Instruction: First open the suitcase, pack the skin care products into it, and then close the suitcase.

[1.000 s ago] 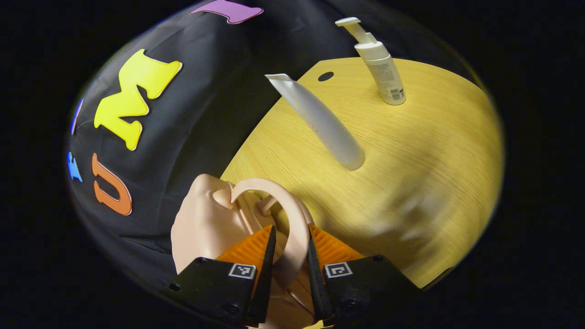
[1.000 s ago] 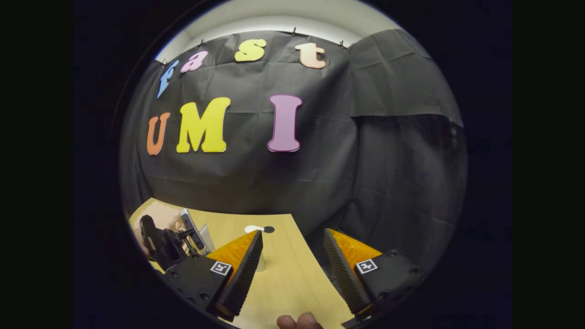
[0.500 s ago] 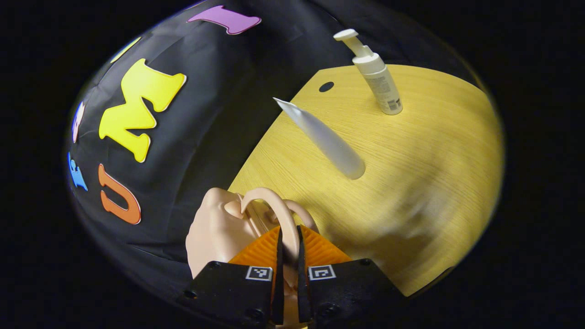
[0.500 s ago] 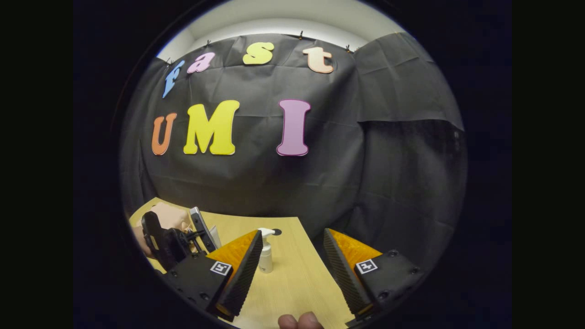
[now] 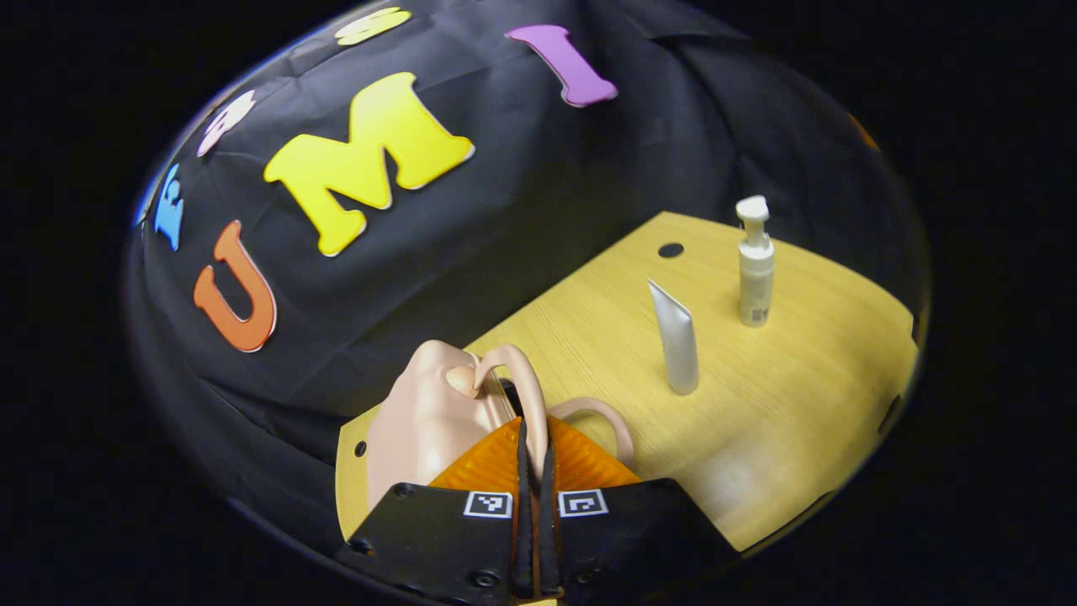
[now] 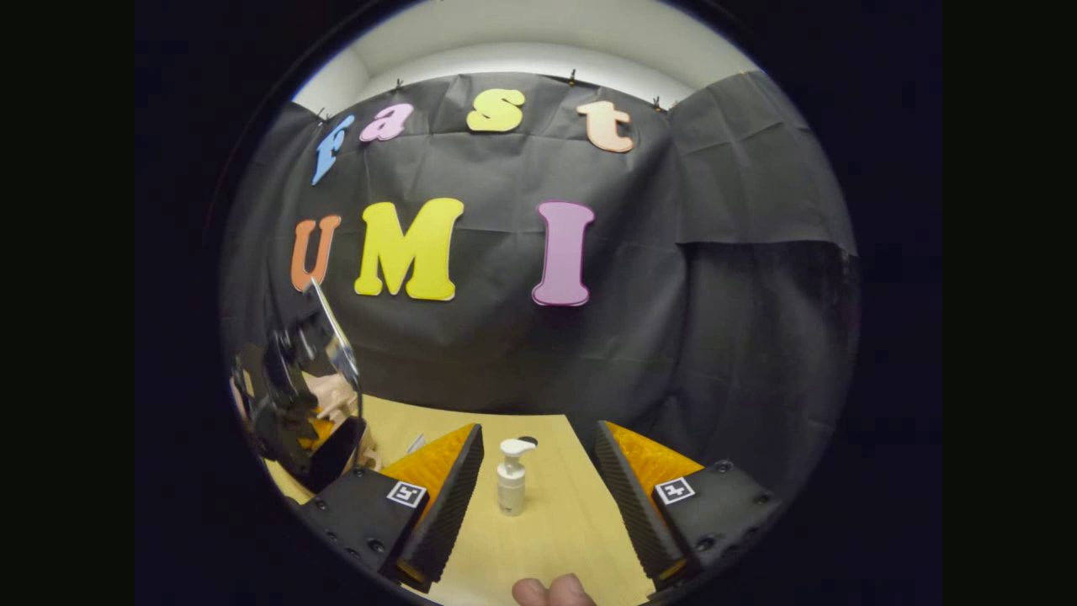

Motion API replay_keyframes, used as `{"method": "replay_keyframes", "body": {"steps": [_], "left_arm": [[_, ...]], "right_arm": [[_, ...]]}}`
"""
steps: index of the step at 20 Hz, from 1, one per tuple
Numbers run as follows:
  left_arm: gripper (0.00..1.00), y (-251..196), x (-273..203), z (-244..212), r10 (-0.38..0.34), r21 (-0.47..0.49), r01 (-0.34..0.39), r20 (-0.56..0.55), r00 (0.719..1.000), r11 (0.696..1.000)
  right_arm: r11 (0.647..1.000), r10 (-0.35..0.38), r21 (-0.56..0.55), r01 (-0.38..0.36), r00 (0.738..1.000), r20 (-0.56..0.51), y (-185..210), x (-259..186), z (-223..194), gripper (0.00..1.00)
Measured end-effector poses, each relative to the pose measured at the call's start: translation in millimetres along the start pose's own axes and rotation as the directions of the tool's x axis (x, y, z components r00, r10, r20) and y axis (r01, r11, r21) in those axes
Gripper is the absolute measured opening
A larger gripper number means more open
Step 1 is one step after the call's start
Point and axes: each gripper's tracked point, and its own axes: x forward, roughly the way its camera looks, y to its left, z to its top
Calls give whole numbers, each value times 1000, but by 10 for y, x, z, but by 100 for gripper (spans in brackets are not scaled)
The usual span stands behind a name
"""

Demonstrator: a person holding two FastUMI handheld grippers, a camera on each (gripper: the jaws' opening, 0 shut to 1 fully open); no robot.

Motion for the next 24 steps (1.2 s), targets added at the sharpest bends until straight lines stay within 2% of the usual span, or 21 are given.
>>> {"method": "replay_keyframes", "body": {"steps": [2,5,8,9,14,18,21,24], "left_arm": [[6,313,-141,90,31,-88,-26,58,998,996],[6,804,-345,165,82,-224,-52,129,988,973],[6,1477,-486,70,125,-289,-70,177,976,955],[6,1745,-558,4,159,-316,-91,198,967,944],[5,2402,-671,-313,231,-409,-124,223,947,904],[5,3037,-661,-886,323,-469,-217,157,933,856],[5,3456,-585,-1466,375,-547,-278,74,924,790],[5,3641,-451,-1964,385,-599,-301,13,923,742]], "right_arm": [[1000,18,-15,-18,1000,6,118,1,60,80],[999,46,-28,-45,999,11,313,-11,154,80],[996,76,-49,-76,997,7,608,-32,229,80],[995,87,-54,-86,996,11,702,-50,270,80],[990,120,-82,-118,993,16,1073,-161,338,78],[986,129,-112,-126,992,18,1310,-240,359,80],[979,150,-138,-147,989,14,1551,-276,374,78],[969,174,-177,-171,985,1,1755,-315,336,78]]}}
